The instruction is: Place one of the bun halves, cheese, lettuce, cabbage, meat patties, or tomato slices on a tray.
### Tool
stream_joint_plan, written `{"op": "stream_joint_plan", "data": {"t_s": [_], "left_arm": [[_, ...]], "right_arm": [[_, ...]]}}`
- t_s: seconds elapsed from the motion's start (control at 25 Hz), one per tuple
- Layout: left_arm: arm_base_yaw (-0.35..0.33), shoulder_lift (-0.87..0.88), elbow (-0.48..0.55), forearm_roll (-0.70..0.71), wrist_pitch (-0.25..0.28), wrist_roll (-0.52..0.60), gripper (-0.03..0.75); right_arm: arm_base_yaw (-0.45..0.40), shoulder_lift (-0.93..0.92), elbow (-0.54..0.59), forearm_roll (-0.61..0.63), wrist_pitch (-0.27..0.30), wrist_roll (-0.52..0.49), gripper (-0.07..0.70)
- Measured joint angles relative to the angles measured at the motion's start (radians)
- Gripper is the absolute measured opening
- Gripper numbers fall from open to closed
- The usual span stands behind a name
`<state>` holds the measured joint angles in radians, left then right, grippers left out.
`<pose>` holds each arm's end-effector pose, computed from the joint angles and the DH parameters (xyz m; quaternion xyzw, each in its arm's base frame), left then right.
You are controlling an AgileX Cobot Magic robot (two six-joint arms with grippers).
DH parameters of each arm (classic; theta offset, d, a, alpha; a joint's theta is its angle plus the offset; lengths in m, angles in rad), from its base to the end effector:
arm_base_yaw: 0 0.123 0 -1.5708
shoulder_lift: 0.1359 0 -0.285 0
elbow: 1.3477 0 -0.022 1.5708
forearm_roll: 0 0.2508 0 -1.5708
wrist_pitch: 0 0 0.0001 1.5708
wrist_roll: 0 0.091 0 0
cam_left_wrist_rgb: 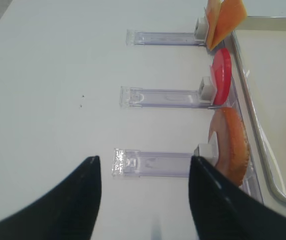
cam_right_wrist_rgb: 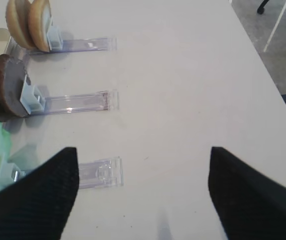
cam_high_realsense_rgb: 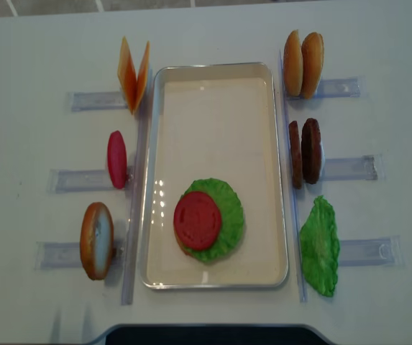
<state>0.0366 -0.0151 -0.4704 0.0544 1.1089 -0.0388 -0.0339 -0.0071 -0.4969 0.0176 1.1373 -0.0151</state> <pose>-0.0061 0.0042 0.2653 -0.0343 0.8682 0.0266 0.4944 -0.0089 0.0018 0.2703 0.0075 0.8715 -0.0032 0.4903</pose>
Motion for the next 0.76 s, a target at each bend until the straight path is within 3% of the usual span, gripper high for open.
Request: {"op": "stream_joint_plan", "data": {"t_s": [0.76], "left_arm": [[0.0, 0.0, 0.0, 0.0, 0.0, 0.0, 0.424]], "right_arm": [[0.0, 0.0, 0.0, 0.0, 0.0, 0.0, 0.54]]}}
